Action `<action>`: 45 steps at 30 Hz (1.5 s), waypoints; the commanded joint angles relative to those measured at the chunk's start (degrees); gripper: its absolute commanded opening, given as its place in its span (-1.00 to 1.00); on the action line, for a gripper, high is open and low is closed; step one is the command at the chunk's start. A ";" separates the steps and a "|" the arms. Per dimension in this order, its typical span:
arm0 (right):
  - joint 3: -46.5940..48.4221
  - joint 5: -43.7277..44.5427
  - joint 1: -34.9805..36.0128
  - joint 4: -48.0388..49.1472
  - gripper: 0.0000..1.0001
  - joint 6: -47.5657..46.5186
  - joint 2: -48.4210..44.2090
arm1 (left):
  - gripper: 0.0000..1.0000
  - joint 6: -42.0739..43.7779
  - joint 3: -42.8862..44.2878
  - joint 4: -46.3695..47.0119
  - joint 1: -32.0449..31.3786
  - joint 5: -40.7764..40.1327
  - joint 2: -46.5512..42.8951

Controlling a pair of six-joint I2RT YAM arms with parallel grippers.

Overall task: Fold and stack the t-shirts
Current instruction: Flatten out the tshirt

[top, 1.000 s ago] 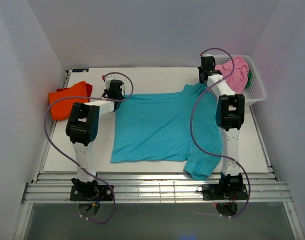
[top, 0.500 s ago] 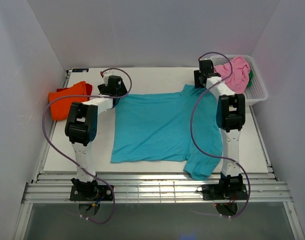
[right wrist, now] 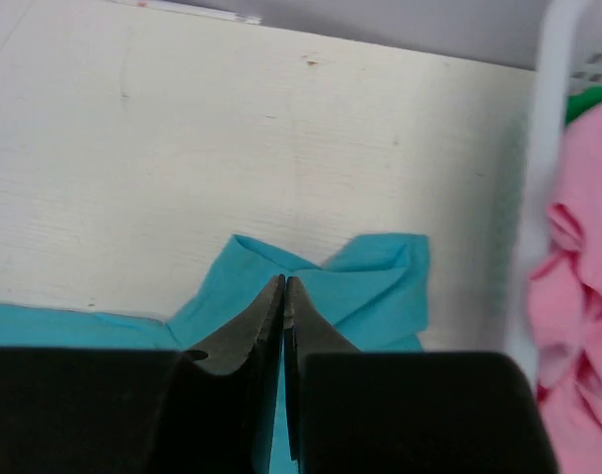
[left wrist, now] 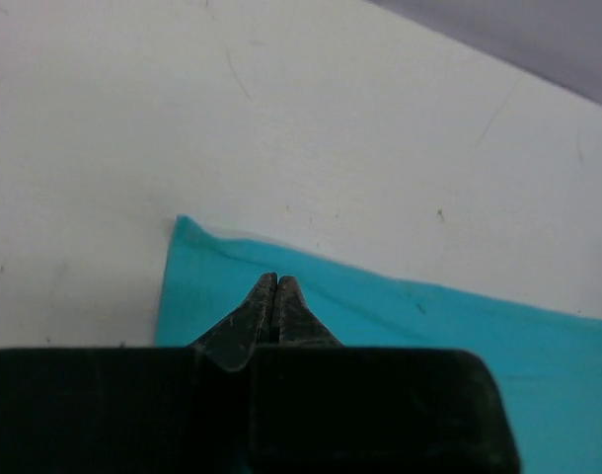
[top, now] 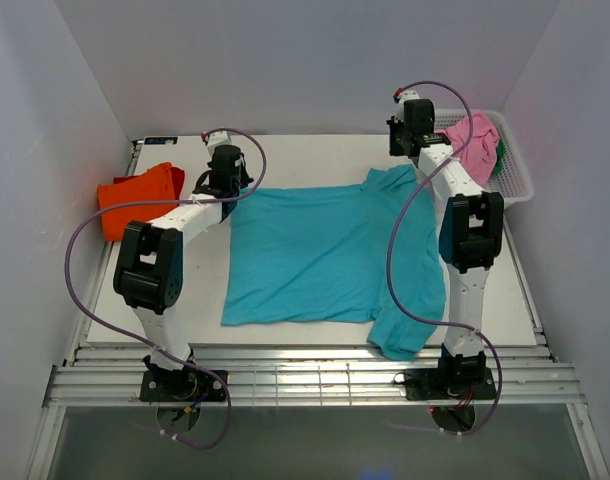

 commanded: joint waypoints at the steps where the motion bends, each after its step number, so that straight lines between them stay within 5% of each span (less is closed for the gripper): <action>1: 5.21 -6.88 0.83 -2.30 -0.85 0.82 4.91 | -1.00 -1.70 -3.56 -1.08 -0.32 3.51 -0.92; 24: 11.37 -11.56 2.68 -7.06 -0.84 4.42 16.70 | -0.82 -2.67 -1.38 -2.05 -1.02 11.59 7.25; 45: 17.79 -22.73 3.03 -1.00 -0.85 11.54 23.91 | -0.84 -0.48 1.34 -3.98 -0.84 8.79 9.80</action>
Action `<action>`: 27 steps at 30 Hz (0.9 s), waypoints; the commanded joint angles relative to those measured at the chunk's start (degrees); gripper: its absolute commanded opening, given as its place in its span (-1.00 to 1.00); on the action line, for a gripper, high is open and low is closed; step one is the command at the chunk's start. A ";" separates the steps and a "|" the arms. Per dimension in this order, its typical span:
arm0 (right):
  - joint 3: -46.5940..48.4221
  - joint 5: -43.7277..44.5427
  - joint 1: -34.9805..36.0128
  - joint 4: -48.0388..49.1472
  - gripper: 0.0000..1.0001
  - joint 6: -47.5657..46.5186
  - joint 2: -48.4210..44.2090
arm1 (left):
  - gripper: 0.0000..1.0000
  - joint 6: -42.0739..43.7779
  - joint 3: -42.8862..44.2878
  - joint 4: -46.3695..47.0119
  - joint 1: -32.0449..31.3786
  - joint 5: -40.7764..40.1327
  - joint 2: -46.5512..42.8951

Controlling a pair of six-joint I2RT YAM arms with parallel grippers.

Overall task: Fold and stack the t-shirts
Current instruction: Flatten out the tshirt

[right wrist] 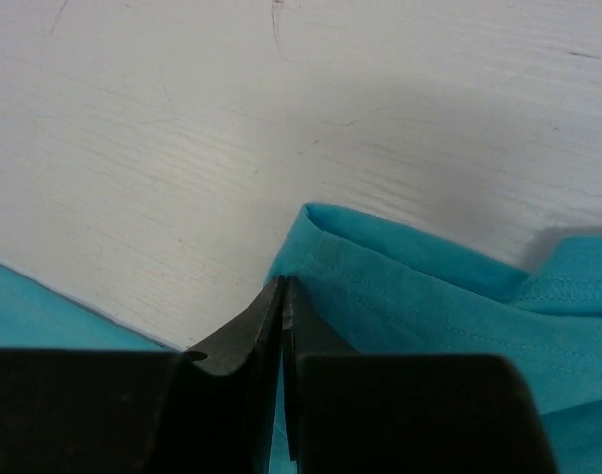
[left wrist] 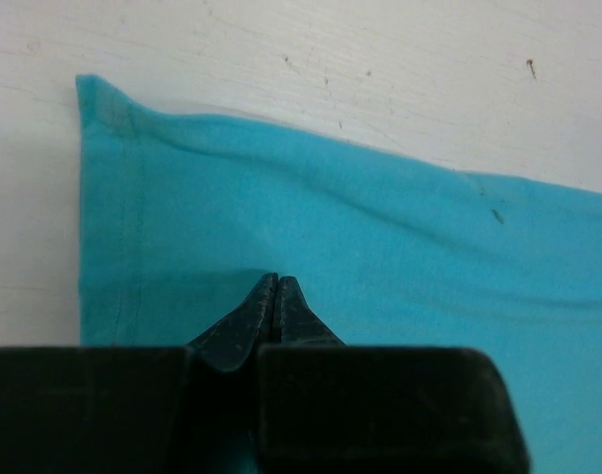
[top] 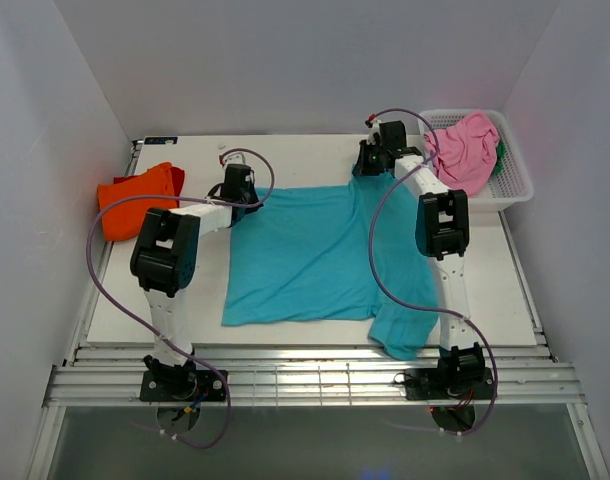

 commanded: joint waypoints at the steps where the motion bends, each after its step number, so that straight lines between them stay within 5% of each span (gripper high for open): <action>1: 2.14 -1.85 0.43 1.58 -0.85 2.07 2.27 | -0.84 1.19 4.23 -0.98 0.03 -1.44 1.06; 27: 3.29 -2.91 0.08 11.60 -0.84 8.32 2.27 | -0.93 -2.24 24.53 -13.02 9.17 0.31 15.65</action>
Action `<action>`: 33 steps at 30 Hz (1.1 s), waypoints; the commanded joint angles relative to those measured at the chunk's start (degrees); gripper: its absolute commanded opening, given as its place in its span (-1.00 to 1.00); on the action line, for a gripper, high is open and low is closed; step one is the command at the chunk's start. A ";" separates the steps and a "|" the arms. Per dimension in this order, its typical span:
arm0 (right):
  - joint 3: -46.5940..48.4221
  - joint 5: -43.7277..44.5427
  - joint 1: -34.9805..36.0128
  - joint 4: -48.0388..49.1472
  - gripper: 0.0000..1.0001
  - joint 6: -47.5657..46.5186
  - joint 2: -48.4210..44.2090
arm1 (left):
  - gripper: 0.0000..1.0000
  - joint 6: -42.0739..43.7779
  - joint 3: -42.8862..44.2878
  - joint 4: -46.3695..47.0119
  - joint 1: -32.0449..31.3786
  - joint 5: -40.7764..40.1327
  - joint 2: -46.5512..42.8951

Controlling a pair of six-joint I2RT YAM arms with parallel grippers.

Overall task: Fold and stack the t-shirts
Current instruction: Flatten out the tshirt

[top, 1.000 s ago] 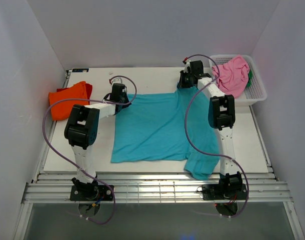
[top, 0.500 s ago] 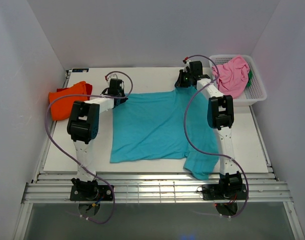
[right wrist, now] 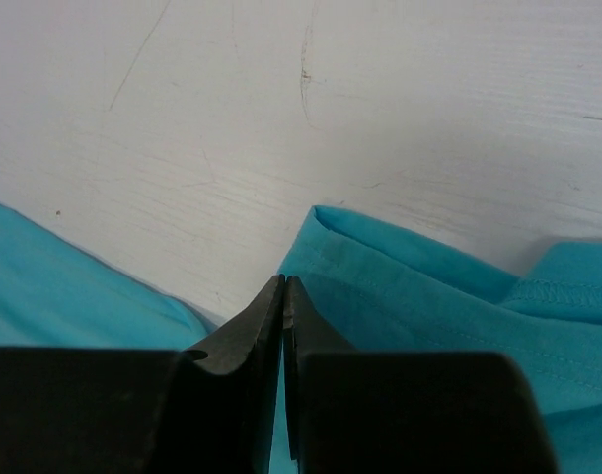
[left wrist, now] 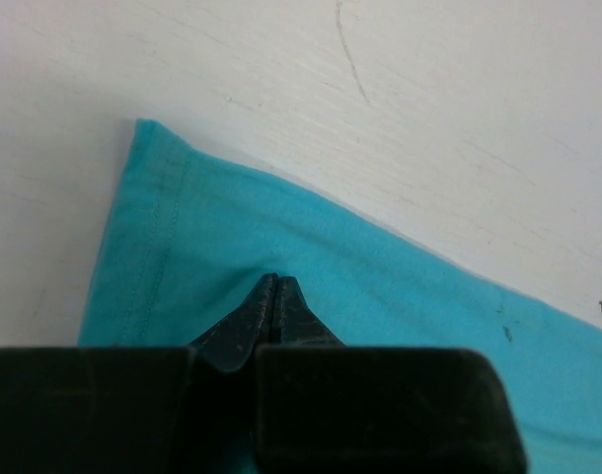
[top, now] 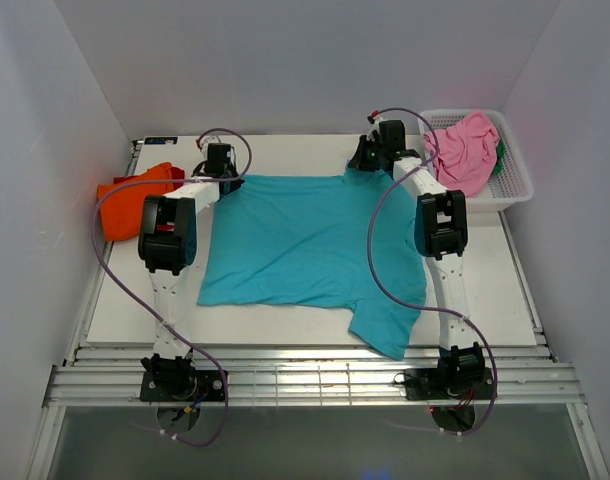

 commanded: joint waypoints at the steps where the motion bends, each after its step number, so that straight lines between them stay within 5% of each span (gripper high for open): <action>1: 2.83 -0.66 0.06 4.17 -0.84 1.04 0.81 | -0.94 1.04 2.68 -4.31 0.56 0.68 1.36; 5: 2.39 -1.70 -0.38 7.06 -0.82 1.83 0.72 | -0.93 1.56 1.72 -2.56 0.47 0.51 0.48; 8: -0.94 -5.29 -1.00 13.11 -0.41 3.23 -1.11 | -0.77 2.35 0.66 -0.45 0.47 1.82 -1.10; 9: -2.26 -6.01 -1.43 15.83 -0.19 4.19 -1.73 | -0.66 2.44 0.05 0.26 0.56 2.26 -1.71; 12: -2.71 -6.81 -2.40 17.62 0.03 4.64 -4.02 | 0.04 3.06 -0.22 2.46 0.47 3.06 -4.26; 13: -2.97 -6.63 -2.67 17.97 0.04 4.21 -4.90 | 0.42 3.41 0.22 2.72 0.47 2.97 -4.87; 17: -6.30 -2.87 -3.90 17.36 0.15 2.36 -11.47 | 0.76 5.51 4.34 1.68 0.47 1.66 -5.76; 33: -9.21 7.25 -5.83 4.44 0.21 -5.55 -13.61 | 0.85 9.56 11.47 -4.83 1.44 -1.86 -0.84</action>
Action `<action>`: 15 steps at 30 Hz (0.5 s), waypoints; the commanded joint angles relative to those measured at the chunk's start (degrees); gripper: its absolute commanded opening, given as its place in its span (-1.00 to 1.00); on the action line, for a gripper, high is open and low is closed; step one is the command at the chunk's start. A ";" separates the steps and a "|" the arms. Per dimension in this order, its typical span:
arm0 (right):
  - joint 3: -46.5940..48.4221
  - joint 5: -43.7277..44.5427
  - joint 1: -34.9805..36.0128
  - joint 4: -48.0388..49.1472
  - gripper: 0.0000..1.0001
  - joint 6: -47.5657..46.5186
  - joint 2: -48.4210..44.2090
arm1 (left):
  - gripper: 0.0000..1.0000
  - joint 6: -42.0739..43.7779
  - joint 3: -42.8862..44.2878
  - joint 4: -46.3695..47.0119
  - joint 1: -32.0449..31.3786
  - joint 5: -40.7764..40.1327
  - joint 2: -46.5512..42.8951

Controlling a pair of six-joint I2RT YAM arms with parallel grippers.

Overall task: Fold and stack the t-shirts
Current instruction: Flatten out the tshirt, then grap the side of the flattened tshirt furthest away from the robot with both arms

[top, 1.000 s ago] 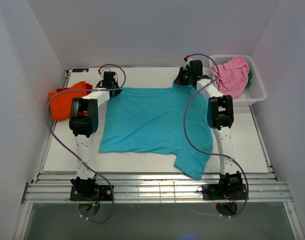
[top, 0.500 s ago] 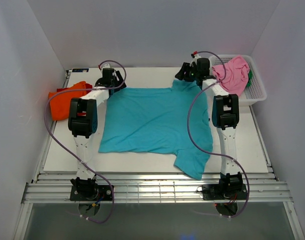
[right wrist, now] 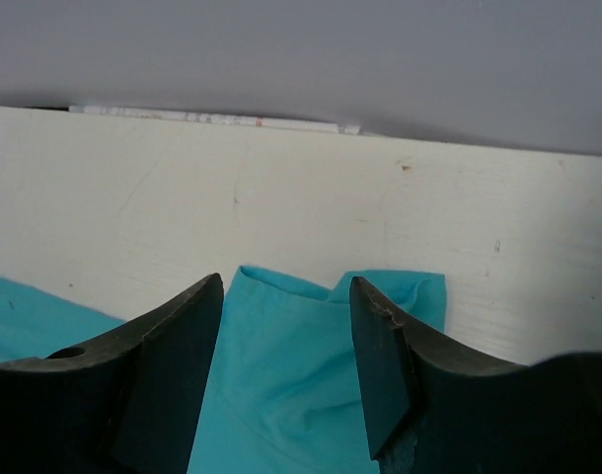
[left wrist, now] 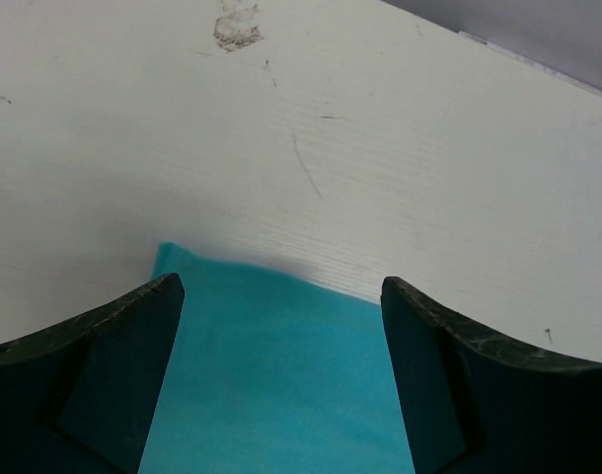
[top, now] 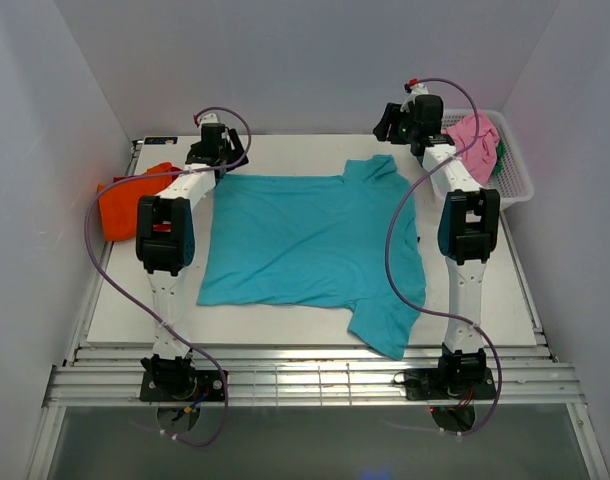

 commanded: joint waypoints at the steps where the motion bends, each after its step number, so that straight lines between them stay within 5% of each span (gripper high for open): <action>1: -0.47 2.05 0.22 -3.76 0.21 -2.14 1.91 | 0.85 1.15 2.05 -2.06 1.07 -0.84 0.27; 15: 2.43 6.44 0.13 -6.75 0.21 -4.16 5.78 | 0.85 1.41 3.72 -3.20 2.91 0.39 2.47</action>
